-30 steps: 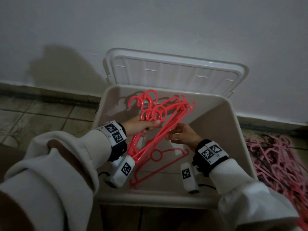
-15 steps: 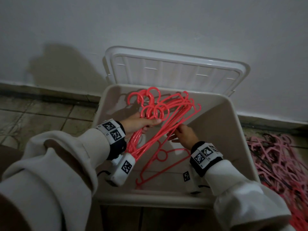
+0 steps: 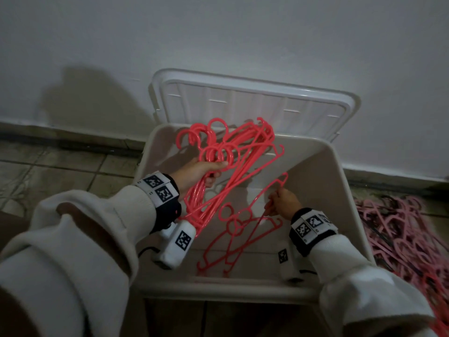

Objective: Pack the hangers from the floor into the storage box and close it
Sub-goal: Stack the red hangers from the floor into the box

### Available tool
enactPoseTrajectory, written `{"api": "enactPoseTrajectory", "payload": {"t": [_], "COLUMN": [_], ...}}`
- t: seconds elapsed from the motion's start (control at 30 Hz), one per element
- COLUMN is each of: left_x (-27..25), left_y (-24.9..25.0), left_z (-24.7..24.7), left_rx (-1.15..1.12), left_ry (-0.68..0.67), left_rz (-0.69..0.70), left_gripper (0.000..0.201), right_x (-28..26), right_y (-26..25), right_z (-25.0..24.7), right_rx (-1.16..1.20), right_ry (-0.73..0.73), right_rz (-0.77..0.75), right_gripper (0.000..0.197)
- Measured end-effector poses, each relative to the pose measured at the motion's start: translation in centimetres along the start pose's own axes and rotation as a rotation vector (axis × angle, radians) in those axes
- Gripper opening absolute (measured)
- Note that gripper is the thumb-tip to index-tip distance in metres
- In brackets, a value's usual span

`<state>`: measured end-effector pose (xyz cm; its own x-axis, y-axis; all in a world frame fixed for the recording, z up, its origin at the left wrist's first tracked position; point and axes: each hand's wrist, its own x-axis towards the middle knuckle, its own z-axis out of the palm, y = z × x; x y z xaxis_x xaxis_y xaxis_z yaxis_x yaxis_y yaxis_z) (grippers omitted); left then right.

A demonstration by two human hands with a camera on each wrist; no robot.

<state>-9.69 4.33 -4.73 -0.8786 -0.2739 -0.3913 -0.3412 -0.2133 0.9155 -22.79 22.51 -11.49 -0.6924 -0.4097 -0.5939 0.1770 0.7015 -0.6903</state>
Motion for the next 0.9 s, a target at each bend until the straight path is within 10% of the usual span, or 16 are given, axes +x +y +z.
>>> {"api": "enactPoseTrajectory", "payload": {"t": [0.5,0.9], "left_x": [0.3,0.0], "left_y": [-0.1,-1.9], "left_z": [0.3,-0.1], "left_rx": [0.051,0.192], "left_ry": [0.141,0.128], "left_rz": [-0.019,-0.225], "left_gripper": [0.028,0.03], "right_x": [-2.1,-5.7], "right_y": [-3.2,-3.8], "right_z": [-2.0,-5.4], "right_rx": [0.646,0.585], "right_ry": [0.025,0.096], "right_rz": [-0.269,-0.575], "right_gripper": [0.033,0.029]}}
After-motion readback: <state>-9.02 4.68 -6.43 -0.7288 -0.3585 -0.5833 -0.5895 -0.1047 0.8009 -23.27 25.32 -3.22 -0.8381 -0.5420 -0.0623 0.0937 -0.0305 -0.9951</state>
